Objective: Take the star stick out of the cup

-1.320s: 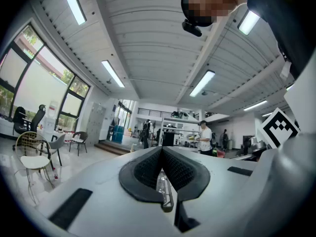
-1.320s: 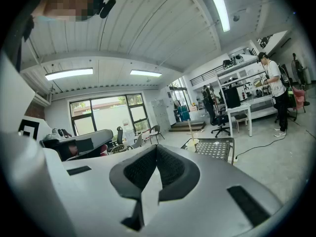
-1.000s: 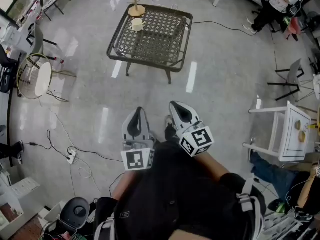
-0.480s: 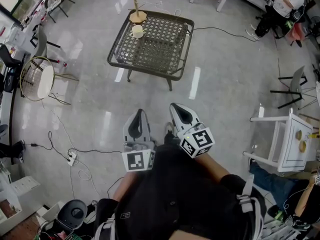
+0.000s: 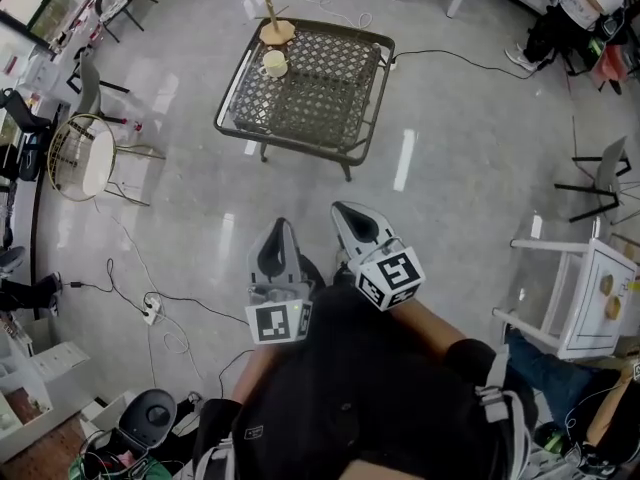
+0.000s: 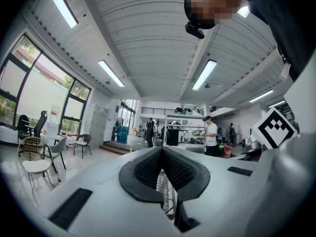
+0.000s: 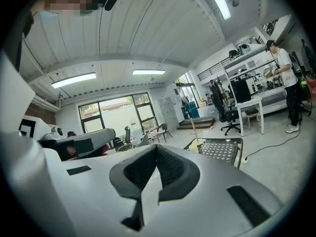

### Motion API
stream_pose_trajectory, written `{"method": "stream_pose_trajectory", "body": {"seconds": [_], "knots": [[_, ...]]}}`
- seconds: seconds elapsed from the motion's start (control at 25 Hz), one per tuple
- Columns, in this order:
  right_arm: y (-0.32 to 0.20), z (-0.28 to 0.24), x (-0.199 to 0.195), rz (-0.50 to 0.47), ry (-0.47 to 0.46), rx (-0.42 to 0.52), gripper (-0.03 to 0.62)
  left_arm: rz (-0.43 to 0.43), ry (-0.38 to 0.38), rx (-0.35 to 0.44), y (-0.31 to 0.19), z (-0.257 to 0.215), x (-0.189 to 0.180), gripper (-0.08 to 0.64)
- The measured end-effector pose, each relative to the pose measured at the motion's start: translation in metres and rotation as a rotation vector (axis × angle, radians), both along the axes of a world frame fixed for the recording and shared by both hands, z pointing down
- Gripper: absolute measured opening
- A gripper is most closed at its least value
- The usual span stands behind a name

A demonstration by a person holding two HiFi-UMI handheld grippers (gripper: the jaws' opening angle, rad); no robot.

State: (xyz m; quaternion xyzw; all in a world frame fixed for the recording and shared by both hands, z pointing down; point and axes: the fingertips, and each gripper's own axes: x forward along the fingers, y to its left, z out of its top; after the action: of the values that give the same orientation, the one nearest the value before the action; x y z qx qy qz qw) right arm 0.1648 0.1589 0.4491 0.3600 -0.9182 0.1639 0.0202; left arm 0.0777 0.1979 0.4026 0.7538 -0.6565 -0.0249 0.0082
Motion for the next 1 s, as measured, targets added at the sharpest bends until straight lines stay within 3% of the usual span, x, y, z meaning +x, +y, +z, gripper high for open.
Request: {"method": "stream_pose_trajectory", "body": {"seconds": [0.4, 0.8, 1.0], "knots": [[-0.066, 0.013, -0.031, -0.005, 0.025, -0.027, 0.011, -0.048, 0.031, -0.041, -0.061, 0.013, -0.04, 0.015], [-0.169, 0.002, -0.103, 0.108, 0.052, -0.024, 0.011, 0.046, 0.031, 0.014, -0.177, -0.012, -0.125, 0.015], [-0.215, 0.004, -0.141, 0.183, 0.066, -0.048, 0.011, 0.098, 0.075, -0.015, -0.229, -0.012, -0.17, 0.015]]}}
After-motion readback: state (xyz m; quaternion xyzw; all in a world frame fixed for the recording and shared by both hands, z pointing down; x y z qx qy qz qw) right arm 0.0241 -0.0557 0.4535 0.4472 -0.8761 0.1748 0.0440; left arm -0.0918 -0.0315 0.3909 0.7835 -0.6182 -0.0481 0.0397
